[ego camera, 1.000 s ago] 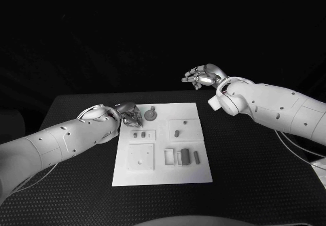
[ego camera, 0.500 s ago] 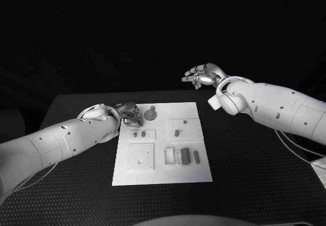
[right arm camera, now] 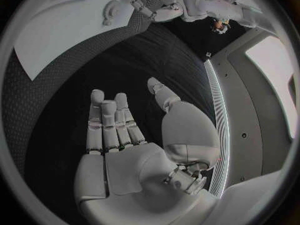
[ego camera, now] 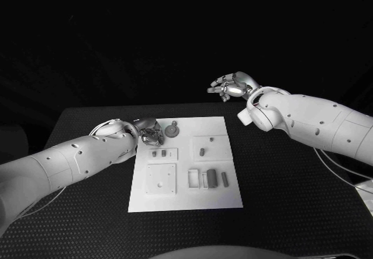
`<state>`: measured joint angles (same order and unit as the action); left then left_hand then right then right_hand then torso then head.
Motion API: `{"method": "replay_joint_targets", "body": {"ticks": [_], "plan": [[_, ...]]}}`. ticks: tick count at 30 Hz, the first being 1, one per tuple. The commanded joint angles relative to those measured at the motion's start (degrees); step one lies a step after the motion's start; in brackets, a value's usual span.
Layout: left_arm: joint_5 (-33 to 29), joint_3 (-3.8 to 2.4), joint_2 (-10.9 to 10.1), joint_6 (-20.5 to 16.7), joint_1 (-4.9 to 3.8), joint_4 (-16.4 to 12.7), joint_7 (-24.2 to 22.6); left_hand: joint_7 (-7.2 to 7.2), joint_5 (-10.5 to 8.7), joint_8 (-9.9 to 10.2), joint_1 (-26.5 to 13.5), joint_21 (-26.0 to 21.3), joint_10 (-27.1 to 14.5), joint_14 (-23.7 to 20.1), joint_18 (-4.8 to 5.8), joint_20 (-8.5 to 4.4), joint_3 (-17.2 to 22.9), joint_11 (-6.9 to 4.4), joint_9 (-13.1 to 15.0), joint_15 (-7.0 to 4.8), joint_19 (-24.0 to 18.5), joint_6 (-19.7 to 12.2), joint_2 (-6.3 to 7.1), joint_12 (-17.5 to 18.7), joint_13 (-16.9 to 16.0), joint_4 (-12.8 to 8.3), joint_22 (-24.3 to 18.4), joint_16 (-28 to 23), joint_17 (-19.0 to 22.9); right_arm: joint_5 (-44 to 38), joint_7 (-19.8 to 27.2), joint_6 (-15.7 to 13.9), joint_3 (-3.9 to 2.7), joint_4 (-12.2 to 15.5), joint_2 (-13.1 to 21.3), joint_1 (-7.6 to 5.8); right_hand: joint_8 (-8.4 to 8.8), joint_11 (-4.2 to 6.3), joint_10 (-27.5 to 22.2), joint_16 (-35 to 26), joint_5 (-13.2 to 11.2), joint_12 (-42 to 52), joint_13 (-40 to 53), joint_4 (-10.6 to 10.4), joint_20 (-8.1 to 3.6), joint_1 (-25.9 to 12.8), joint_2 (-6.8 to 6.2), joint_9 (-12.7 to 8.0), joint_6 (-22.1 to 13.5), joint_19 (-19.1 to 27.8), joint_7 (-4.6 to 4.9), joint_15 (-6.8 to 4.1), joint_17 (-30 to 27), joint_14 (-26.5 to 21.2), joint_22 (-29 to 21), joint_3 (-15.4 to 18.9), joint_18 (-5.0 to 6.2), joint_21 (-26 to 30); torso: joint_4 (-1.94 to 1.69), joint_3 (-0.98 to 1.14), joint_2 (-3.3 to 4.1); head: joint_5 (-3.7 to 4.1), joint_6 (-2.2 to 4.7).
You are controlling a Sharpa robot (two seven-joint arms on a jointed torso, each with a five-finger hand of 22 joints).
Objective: Assemble the parts on the task board
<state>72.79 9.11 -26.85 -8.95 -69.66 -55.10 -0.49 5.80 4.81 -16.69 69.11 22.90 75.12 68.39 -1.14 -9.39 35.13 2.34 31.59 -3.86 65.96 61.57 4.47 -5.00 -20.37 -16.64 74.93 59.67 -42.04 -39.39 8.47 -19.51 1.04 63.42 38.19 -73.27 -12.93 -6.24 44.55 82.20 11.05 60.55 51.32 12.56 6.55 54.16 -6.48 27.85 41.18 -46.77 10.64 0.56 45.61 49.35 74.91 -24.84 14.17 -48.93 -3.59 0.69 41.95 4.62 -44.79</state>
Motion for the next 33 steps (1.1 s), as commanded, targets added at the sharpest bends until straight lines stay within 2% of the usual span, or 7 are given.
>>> {"method": "replay_joint_targets", "body": {"ticks": [1,14,20,30,33], "plan": [[0.99,0.28,0.18,2.10,0.23,-0.12,-0.37,0.02,0.36,-0.09,-0.08,0.19,0.30,0.34,-1.04,-0.20,0.31,-0.02,0.03,-0.17,0.27,0.31,-0.61,0.21,0.00,0.10,1.13,0.27,-0.07,-0.02,0.48,0.64,-0.03,0.05,-0.05,0.02,-0.18,-0.09,-0.31,0.33,-0.16,0.21,-0.10,0.01,0.19,-0.08,0.30,-0.06,-0.18,-0.15,1.96,-0.22,-0.08,-0.22,0.69,-0.26,0.83,0.27,0.01,0.02,0.02,0.05,-0.15],[2.14,0.63,0.38,2.06,0.23,0.07,-0.19,-0.03,0.37,-0.14,-0.02,0.22,0.46,0.34,-1.04,-0.22,0.31,-0.06,0.02,-0.21,0.30,0.43,-0.55,0.21,-0.03,0.07,1.19,0.42,-0.12,-0.01,0.47,0.63,-0.03,0.17,-0.01,0.02,-0.20,-0.09,-0.32,0.34,-0.16,0.24,-0.14,0.00,0.19,-0.10,0.31,-0.08,-0.19,-0.15,1.96,-0.22,-0.10,-0.22,0.69,-0.26,0.83,0.28,0.00,0.01,0.00,0.09,-0.08],[2.09,1.65,0.78,3.02,0.32,0.76,-0.21,-0.04,0.37,-0.13,0.01,0.22,0.48,0.32,-1.04,-0.22,0.33,-0.07,0.00,-0.22,0.29,0.44,-0.53,0.23,-0.03,0.06,1.20,0.47,-0.13,-0.01,0.47,0.60,-0.03,0.17,-0.08,0.02,-0.22,-0.09,-0.33,0.35,-0.16,0.26,-0.17,0.01,0.19,-0.09,0.31,-0.09,-0.19,-0.15,1.96,-0.22,-0.11,-0.23,0.70,-0.26,0.83,0.29,0.01,-0.01,0.01,0.14,-0.13],[-0.42,1.65,0.42,1.68,0.38,0.85,-0.62,0.90,0.13,1.03,-0.64,0.20,-1.47,-0.34,-1.14,0.15,-0.57,0.66,-0.67,0.44,-0.08,-1.64,0.16,1.25,0.46,0.12,1.30,1.10,-0.29,-0.01,0.49,0.62,-0.03,0.08,-0.09,0.02,-0.23,-0.09,-0.34,0.35,-0.16,0.28,-0.19,0.03,0.19,-0.07,0.30,-0.11,-0.20,-0.15,1.96,-0.22,-0.12,-0.24,0.70,-0.27,0.83,0.29,0.00,0.00,-0.01,0.26,-0.14],[-0.99,1.64,0.34,1.16,0.38,0.87,-0.71,1.74,0.01,2.02,-0.72,0.17,-1.69,-0.71,-1.29,0.41,-0.81,0.81,-1.14,0.62,-0.29,-3.60,0.39,1.08,0.48,0.15,1.30,1.31,-0.29,-0.01,0.48,0.64,-0.03,0.05,-0.07,0.02,-0.23,-0.09,-0.34,0.35,-0.16,0.28,-0.20,0.03,0.19,-0.07,0.30,-0.11,-0.21,-0.15,1.97,-0.22,-0.13,-0.24,0.70,-0.26,0.83,0.30,-0.03,-0.04,0.00,0.27,-0.16]]}}
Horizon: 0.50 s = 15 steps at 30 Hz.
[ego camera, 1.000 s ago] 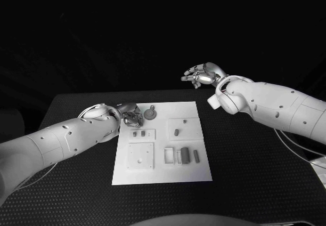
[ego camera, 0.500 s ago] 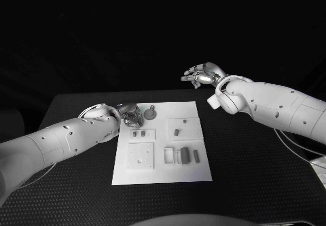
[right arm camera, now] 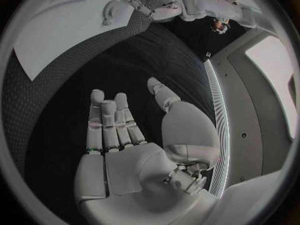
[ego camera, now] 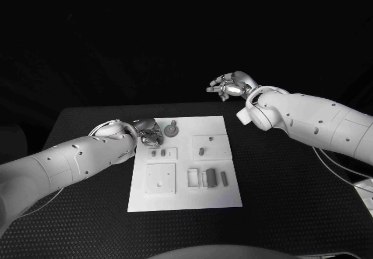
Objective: Assemble the parts on the task board
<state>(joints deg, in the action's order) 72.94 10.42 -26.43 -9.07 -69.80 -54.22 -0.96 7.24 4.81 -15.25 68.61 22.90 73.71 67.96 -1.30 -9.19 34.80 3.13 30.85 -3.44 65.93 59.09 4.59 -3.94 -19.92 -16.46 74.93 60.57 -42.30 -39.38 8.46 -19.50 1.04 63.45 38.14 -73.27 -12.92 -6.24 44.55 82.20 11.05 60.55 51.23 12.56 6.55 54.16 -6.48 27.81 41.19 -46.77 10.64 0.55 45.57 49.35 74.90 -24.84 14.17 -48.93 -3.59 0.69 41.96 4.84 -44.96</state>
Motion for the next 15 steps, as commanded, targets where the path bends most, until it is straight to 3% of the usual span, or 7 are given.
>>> {"method": "replay_joint_targets", "body": {"ticks": [1,15], "plan": [[-1.20,0.33,-0.10,1.08,0.52,0.02,-0.30,0.51,-0.01,0.89,-0.20,0.17,-0.35,-0.36,-1.17,0.25,-0.53,0.06,-0.54,0.22,-0.31,-1.75,0.33,0.01,0.04,-0.04,1.31,0.49,-0.03,-0.02,0.49,0.64,-0.03,0.02,-0.01,0.02,-0.23,-0.09,-0.35,0.35,-0.16,0.28,-0.11,0.03,0.19,-0.07,0.30,-0.07,-0.21,-0.15,1.97,-0.22,-0.08,-0.24,0.71,-0.26,0.83,0.30,-0.03,-0.03,-0.03,0.03,0.00],[-1.52,0.32,-0.44,1.68,0.52,0.45,0.66,0.58,-0.29,3.27,-0.03,0.22,-1.45,-1.02,-1.44,0.63,-0.98,0.45,-1.84,0.59,-0.66,-7.55,1.14,0.05,0.19,-0.03,1.29,1.14,0.19,-0.02,0.45,0.80,-0.02,-0.02,0.08,0.02,-0.23,-0.09,-0.37,0.35,-0.16,0.30,-0.15,0.06,0.19,-0.06,0.27,-0.10,-0.25,-0.14,1.98,-0.21,-0.11,-0.25,0.71,-0.26,0.83,0.31,0.00,-0.01,-0.01,0.00,0.13]]}}
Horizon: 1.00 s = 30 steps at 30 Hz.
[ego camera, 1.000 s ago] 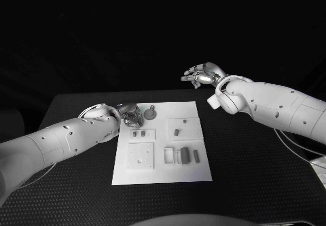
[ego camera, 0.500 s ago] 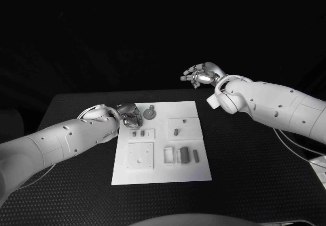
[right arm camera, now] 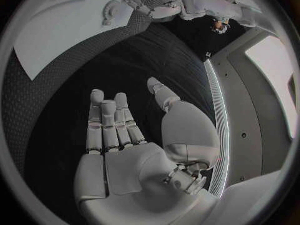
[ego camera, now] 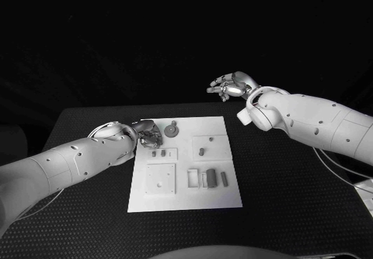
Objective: Assemble the parts on the task board
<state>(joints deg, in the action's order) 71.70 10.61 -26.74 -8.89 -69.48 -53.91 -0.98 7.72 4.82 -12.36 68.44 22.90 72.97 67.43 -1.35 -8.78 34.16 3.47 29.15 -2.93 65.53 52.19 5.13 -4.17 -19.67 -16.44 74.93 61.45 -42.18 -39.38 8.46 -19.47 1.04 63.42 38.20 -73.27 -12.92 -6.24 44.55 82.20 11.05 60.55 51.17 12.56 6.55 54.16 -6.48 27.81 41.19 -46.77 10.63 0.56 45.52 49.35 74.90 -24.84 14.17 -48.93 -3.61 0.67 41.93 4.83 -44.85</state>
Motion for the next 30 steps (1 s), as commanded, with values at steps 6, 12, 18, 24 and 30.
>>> {"method": "replay_joint_targets", "body": {"ticks": [6,12,18,24,30], "plan": [[-0.84,0.09,-0.34,2.13,0.20,0.38,1.29,0.14,-0.25,0.57,0.32,0.29,-0.89,-0.52,-1.47,0.27,-0.39,0.15,-0.33,0.12,-0.24,-1.40,0.77,0.26,-0.04,-0.08,1.31,0.47,0.10,-0.02,0.44,0.76,-0.02,0.00,0.07,0.02,-0.23,-0.09,-0.37,0.35,-0.16,0.31,-0.11,0.07,0.19,-0.05,0.27,-0.11,-0.27,-0.14,1.98,-0.21,-0.07,-0.26,0.71,-0.27,0.83,0.32,0.01,0.01,0.02,-0.01,0.06],[-2.28,-0.05,-1.08,0.98,0.20,1.02,1.38,0.31,-0.23,0.69,0.46,0.32,-1.04,-0.59,-1.52,0.31,-0.39,0.19,-0.46,0.16,-0.26,-1.92,0.84,0.25,-0.04,-0.07,1.31,0.57,0.14,-0.30,0.09,0.93,-0.02,-0.05,0.25,0.02,-0.25,-0.09,-0.39,0.36,-0.14,0.33,-0.15,0.18,0.17,0.11,0.27,-0.13,-0.27,-0.13,1.98,-0.21,-0.09,-0.27,0.72,-0.32,0.83,0.33,0.00,-0.01,0.02,0.00,0.17],[-10.86,-1.07,-2.89,-0.44,0.11,1.99,0.80,0.74,-0.13,-0.53,0.87,0.40,-0.93,-0.65,-1.56,0.37,0.14,0.17,-0.10,0.15,-0.26,-0.35,0.53,0.10,-0.14,0.01,1.31,0.77,0.27,-5.56,-0.71,3.27,-0.01,-0.18,0.98,0.03,-0.94,0.02,-0.83,-0.91,0.04,-1.01,-1.87,2.68,0.36,4.99,1.99,-0.11,0.43,0.38,1.91,-0.23,-1.18,-0.74,0.42,-3.61,0.80,1.11,-0.01,-0.02,-0.05,0.08,0.50],[-26.97,-2.61,-5.65,2.47,-0.63,2.18,-0.57,1.41,-0.49,-1.17,0.14,0.07,-2.18,-1.21,-1.56,0.69,0.03,0.62,0.03,0.58,-0.78,0.18,0.44,0.39,0.05,0.04,1.16,0.34,0.78,-10.72,0.10,7.78,0.17,-0.11,2.10,0.04,-3.52,-0.21,0.40,-5.01,-0.17,-15.38,-15.67,2.93,1.63,8.45,4.23,0.73,3.79,1.03,1.27,0.05,-4.43,-0.07,-0.37,-12.02,0.83,3.18,-0.06,-0.04,-0.04,0.32,1.31],[-38.15,-3.08,-8.33,2.67,-1.50,0.48,-3.74,1.61,-0.51,-1.90,-1.17,-1.46,-2.34,-2.74,-1.23,1.22,-0.49,0.87,0.19,0.90,-2.53,0.76,0.57,0.14,-0.08,0.15,0.68,-1.59,2.07,-20.38,0.09,9.05,0.82,-0.18,2.79,0.27,-5.10,-0.66,6.81,-6.19,-0.16,-29.39,-27.96,3.12,0.70,8.79,2.96,1.71,5.71,-1.67,0.37,0.16,-6.85,3.70,-0.05,-12.54,0.83,2.68,-0.02,-0.06,-0.08,0.18,2.12]]}}
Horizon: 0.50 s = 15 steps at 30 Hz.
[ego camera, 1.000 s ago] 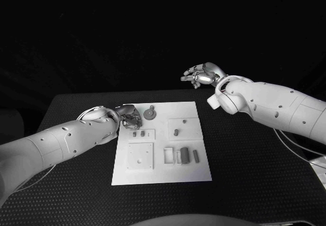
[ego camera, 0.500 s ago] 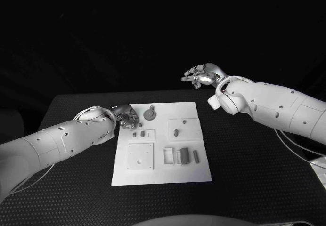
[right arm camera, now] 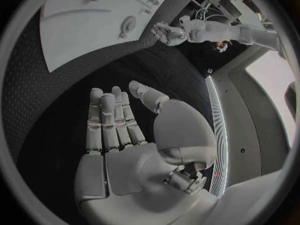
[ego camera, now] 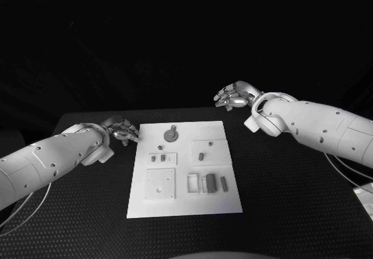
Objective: Assemble the parts on the task board
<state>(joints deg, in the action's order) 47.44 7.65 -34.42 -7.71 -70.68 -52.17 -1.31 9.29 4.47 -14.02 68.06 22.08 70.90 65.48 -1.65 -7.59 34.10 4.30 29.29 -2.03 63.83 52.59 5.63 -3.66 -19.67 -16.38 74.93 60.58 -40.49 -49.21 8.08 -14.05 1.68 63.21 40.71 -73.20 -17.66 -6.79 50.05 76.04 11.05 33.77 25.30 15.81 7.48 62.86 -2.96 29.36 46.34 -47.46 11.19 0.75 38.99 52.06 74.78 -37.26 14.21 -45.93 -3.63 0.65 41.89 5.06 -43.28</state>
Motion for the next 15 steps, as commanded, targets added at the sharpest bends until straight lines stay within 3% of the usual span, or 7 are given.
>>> {"method": "replay_joint_targets", "body": {"ticks": [1,6,8,11,15], "plan": [[-15.44,-0.21,-1.07,1.53,-0.38,-1.79,-3.94,0.04,-0.04,-0.32,-1.28,-1.52,-0.29,-1.72,-0.69,0.26,-0.58,0.12,0.05,0.18,-1.84,0.29,0.06,-0.41,-0.13,0.06,0.30,-1.93,1.03,-12.64,0.41,3.65,0.40,0.14,0.39,0.34,-0.41,0.09,3.15,0.11,-0.11,-4.95,-3.89,-0.25,-0.77,0.27,-1.03,0.20,0.70,-2.14,-0.36,-0.12,-0.63,2.27,0.11,-0.08,0.79,-0.62,0.01,-0.01,0.02,-0.13,0.75],[-20.67,-0.35,-2.67,1.65,-0.72,-4.43,-5.96,0.14,0.34,-0.84,-3.41,-6.37,-0.30,-5.30,0.83,1.44,-1.88,0.76,0.12,1.11,-6.30,0.02,0.13,-0.52,-0.42,0.00,-2.26,-8.88,4.58,-21.76,-0.27,2.77,1.22,0.44,0.59,1.43,-0.40,0.10,6.80,0.23,-0.16,-11.58,-8.19,-0.66,-1.65,0.61,-2.01,0.07,1.31,-4.35,-0.50,-0.30,-1.28,4.57,0.07,0.17,0.79,-0.64,-0.05,-0.15,-0.07,-0.72,1.59],[-23.45,-0.39,-3.70,1.49,-0.83,-6.54,-6.68,0.09,0.34,-1.25,-3.91,-9.66,-0.25,-6.58,1.65,2.39,-2.38,1.01,0.19,2.20,-8.57,-0.15,0.18,-0.57,-0.63,-0.03,-4.37,-14.04,6.49,-26.01,-0.96,1.95,1.83,0.42,0.27,1.95,-0.41,0.14,7.59,0.22,-0.18,-12.76,-8.96,-0.72,-1.84,0.76,-2.48,-0.06,1.57,-4.79,-0.60,-0.37,-1.41,5.06,0.07,0.18,0.79,-0.60,-0.03,-0.08,-0.01,-1.11,2.17],[-26.48,-0.45,-5.03,0.97,-0.93,-9.12,-8.25,-0.26,0.36,-1.18,-3.89,-13.37,-3.01,-10.44,1.65,5.34,-2.52,2.07,0.02,5.29,-13.56,-1.12,0.14,-0.01,0.40,-0.03,-5.77,-20.79,8.79,-30.45,-2.08,1.31,2.62,1.49,0.08,2.32,-0.38,0.21,8.28,0.12,-0.18,-13.54,-9.47,-0.80,-1.95,0.83,-3.08,-0.18,1.73,-5.03,-0.63,-0.44,-1.52,5.27,0.06,0.23,0.79,-0.51,0.01,-0.10,-0.02,-1.50,2.66],[-29.86,-0.60,-6.71,-0.22,-1.30,-12.09,-9.65,-0.31,0.44,-1.05,-3.68,-14.96,-6.18,-11.41,1.65,6.59,-2.82,2.34,-0.23,6.53,-15.59,-2.13,-0.01,-0.04,2.15,0.01,-5.97,-24.51,9.61,-35.01,-4.30,0.49,3.18,3.41,0.17,2.90,-0.22,0.19,8.63,0.03,-0.18,-14.45,-10.02,-1.19,-1.98,0.79,-4.22,-0.36,1.65,-5.18,-0.61,-0.43,-1.61,5.36,0.02,0.27,0.79,-0.33,-0.09,-0.16,0.00,-1.85,3.30]]}}
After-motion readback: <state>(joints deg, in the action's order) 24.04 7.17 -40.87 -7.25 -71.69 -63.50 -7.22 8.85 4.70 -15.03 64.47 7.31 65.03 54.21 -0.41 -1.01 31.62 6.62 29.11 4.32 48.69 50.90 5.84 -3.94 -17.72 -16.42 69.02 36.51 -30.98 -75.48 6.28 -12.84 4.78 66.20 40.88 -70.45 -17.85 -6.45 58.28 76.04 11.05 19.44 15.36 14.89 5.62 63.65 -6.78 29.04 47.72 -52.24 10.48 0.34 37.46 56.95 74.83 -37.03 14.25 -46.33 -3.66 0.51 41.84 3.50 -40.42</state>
